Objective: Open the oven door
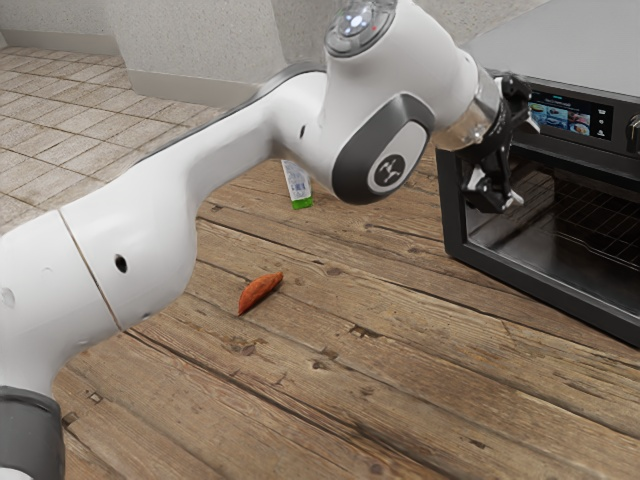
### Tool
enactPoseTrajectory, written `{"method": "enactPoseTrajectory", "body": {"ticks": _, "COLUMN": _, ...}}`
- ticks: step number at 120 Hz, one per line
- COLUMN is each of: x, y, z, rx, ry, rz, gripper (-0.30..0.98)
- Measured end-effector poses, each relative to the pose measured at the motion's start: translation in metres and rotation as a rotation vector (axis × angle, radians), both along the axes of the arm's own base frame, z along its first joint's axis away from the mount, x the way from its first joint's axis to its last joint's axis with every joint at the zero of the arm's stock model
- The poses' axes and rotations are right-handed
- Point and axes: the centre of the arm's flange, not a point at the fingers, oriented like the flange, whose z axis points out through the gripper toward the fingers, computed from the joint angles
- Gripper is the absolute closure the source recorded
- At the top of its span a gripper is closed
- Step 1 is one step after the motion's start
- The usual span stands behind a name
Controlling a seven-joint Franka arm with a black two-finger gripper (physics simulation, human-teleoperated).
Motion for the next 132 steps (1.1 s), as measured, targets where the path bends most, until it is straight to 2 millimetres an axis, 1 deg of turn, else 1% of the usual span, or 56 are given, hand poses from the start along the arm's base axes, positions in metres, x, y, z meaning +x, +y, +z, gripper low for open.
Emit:
{"method": "enactPoseTrajectory", "body": {"ticks": 12, "x": 0.007, "y": -0.001, "z": -0.021, "rx": 0.003, "ry": 0.027, "rz": -0.003, "gripper": 0.00}}
{"method": "enactPoseTrajectory", "body": {"ticks": 24, "x": 0.012, "y": 0.001, "z": -0.032, "rx": -0.007, "ry": 0.045, "rz": -0.001, "gripper": 0.00}}
{"method": "enactPoseTrajectory", "body": {"ticks": 34, "x": 0.012, "y": 0.001, "z": -0.041, "rx": -0.009, "ry": 0.064, "rz": 0.001, "gripper": 0.00}}
{"method": "enactPoseTrajectory", "body": {"ticks": 42, "x": 0.002, "y": 0.008, "z": -0.048, "rx": 0.006, "ry": 0.089, "rz": 0.014, "gripper": 0.00}}
{"method": "enactPoseTrajectory", "body": {"ticks": 57, "x": -0.018, "y": 0.016, "z": -0.051, "rx": 0.021, "ry": 0.109, "rz": 0.023, "gripper": 0.01}}
{"method": "enactPoseTrajectory", "body": {"ticks": 76, "x": -0.050, "y": 0.023, "z": -0.044, "rx": 0.024, "ry": 0.118, "rz": 0.032, "gripper": 0.01}}
{"method": "enactPoseTrajectory", "body": {"ticks": 85, "x": -0.074, "y": 0.025, "z": -0.030, "rx": 0.030, "ry": 0.107, "rz": 0.034, "gripper": 0.00}}
{"method": "enactPoseTrajectory", "body": {"ticks": 93, "x": -0.101, "y": 0.029, "z": -0.007, "rx": 0.034, "ry": 0.078, "rz": 0.037, "gripper": 0.00}}
{"method": "enactPoseTrajectory", "body": {"ticks": 103, "x": -0.140, "y": 0.037, "z": 0.022, "rx": 0.041, "ry": 0.037, "rz": 0.050, "gripper": 0.00}}
{"method": "enactPoseTrajectory", "body": {"ticks": 109, "x": -0.153, "y": 0.041, "z": 0.033, "rx": 0.041, "ry": 0.022, "rz": 0.059, "gripper": 0.00}}
{"method": "enactPoseTrajectory", "body": {"ticks": 111, "x": -0.157, "y": 0.044, "z": 0.040, "rx": 0.037, "ry": 0.023, "rz": 0.067, "gripper": 0.00}}
{"method": "enactPoseTrajectory", "body": {"ticks": 113, "x": -0.161, "y": 0.046, "z": 0.051, "rx": 0.027, "ry": 0.023, "rz": 0.078, "gripper": 0.00}}
{"method": "enactPoseTrajectory", "body": {"ticks": 117, "x": -0.171, "y": 0.052, "z": 0.082, "rx": 0.006, "ry": 0.029, "rz": 0.103, "gripper": 0.00}}
{"method": "enactPoseTrajectory", "body": {"ticks": 121, "x": -0.184, "y": 0.064, "z": 0.106, "rx": -0.007, "ry": 0.064, "rz": 0.140, "gripper": 0.00}}
{"method": "enactPoseTrajectory", "body": {"ticks": 124, "x": -0.190, "y": 0.078, "z": 0.112, "rx": -0.020, "ry": 0.111, "rz": 0.175, "gripper": 0.00}}
{"method": "enactPoseTrajectory", "body": {"ticks": 127, "x": -0.191, "y": 0.096, "z": 0.107, "rx": -0.033, "ry": 0.175, "rz": 0.215, "gripper": 0.00}}
{"method": "enactPoseTrajectory", "body": {"ticks": 132, "x": -0.191, "y": 0.127, "z": 0.090, "rx": -0.059, "ry": 0.288, "rz": 0.284, "gripper": 0.00}}
